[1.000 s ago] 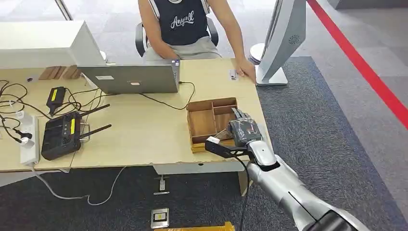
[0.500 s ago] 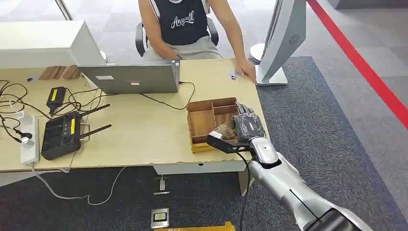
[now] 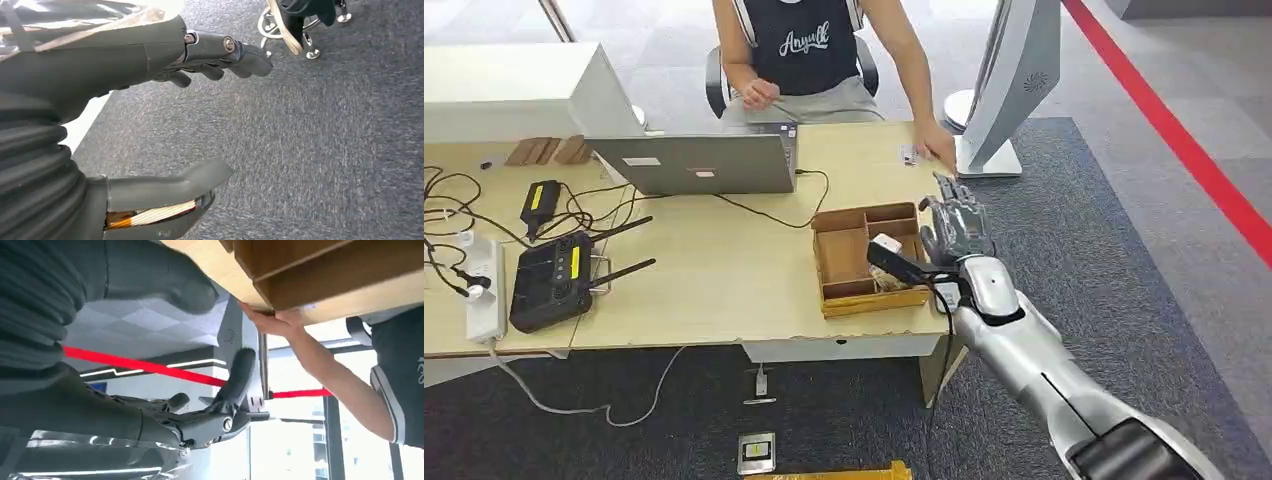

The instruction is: Pass the card to the sensor for recognition and then transmit it.

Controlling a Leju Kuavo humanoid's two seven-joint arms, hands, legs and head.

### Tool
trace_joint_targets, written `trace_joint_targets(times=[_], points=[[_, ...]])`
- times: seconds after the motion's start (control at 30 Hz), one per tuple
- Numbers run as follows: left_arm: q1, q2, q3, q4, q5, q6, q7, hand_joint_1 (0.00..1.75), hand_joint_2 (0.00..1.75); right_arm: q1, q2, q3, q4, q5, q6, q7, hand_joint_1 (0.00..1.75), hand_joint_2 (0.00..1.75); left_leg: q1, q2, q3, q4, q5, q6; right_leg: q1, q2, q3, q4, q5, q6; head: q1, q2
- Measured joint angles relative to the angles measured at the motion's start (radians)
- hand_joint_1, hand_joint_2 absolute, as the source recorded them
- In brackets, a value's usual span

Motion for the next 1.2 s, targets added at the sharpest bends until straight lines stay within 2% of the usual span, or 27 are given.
trace_joint_targets(times=[0.13, 0.3, 0.37, 0.57, 0.7, 0.93, 1.07, 1.2], points=[[0.000, 0.000, 0.000, 0.000, 0.000, 0.000, 0.000, 0.00, 1.75, 0.001, 0.000, -0.005, -0.016, -0.020, -0.030, -0.003, 0.00, 1.75, 0.000, 0.000, 0.000, 0.000, 0.000, 0.000, 0.000, 0.000, 0.000, 0.000, 0.000, 0.000, 0.000, 0.000], [0.000, 0.000, 0.000, 0.000, 0.003, 0.000, 0.000, 0.00, 1.75, 0.003, 0.000, -0.023, -0.043, -0.181, -0.052, -0.090, 0.00, 1.75, 0.000, 0.000, 0.000, 0.000, 0.000, 0.000, 0.000, 0.000, 0.000, 0.000, 0.000, 0.000, 0.000, 0.000], [0.000, 0.000, 0.000, 0.000, 0.002, 0.000, -0.005, 0.00, 1.75, 0.007, 0.000, -0.024, -0.058, -0.229, -0.012, -0.118, 0.00, 1.75, 0.000, 0.000, 0.000, 0.000, 0.000, 0.000, 0.000, 0.000, 0.000, 0.000, 0.000, 0.000, 0.000, 0.000], [0.000, 0.000, 0.000, 0.000, 0.001, 0.000, -0.015, 0.00, 1.75, 0.019, 0.000, -0.019, -0.075, -0.257, 0.086, -0.152, 0.00, 1.75, 0.000, 0.000, 0.000, 0.000, 0.000, 0.000, 0.000, 0.000, 0.000, 0.000, 0.000, 0.000, 0.000, 0.000], [0.000, 0.000, 0.000, 0.000, 0.000, 0.000, -0.015, 0.00, 1.75, 0.026, 0.000, -0.011, -0.076, -0.283, 0.210, -0.182, 0.00, 1.75, 0.000, 0.000, 0.000, 0.000, 0.000, 0.000, 0.000, 0.000, 0.000, 0.000, 0.000, 0.000, 0.000, 0.000], [-0.001, 0.001, 0.000, 0.000, 0.000, 0.000, 0.003, 0.00, 1.75, 0.066, -0.015, 0.031, -0.115, -0.336, 0.435, -0.182, 0.00, 1.75, 0.000, 0.000, 0.000, 0.000, 0.000, 0.000, 0.000, 0.000, 0.000, 0.000, 0.000, 0.000, 0.000, 0.000], [-0.001, 0.002, 0.000, 0.000, 0.000, 0.000, 0.021, 0.00, 1.75, 0.101, -0.024, 0.063, -0.152, -0.349, 0.484, -0.153, 0.00, 1.75, 0.000, 0.000, 0.000, 0.000, 0.000, 0.000, 0.000, 0.000, 0.000, 0.000, 0.000, 0.000, 0.000, 0.000], [-0.001, 0.002, 0.000, 0.000, 0.000, 0.000, 0.027, 0.00, 1.75, 0.114, -0.032, 0.089, -0.186, -0.349, 0.497, -0.137, 0.00, 1.75, 0.000, 0.000, 0.000, 0.000, 0.000, 0.000, 0.000, 0.000, 0.000, 0.000, 0.000, 0.000, 0.000, 0.000]])
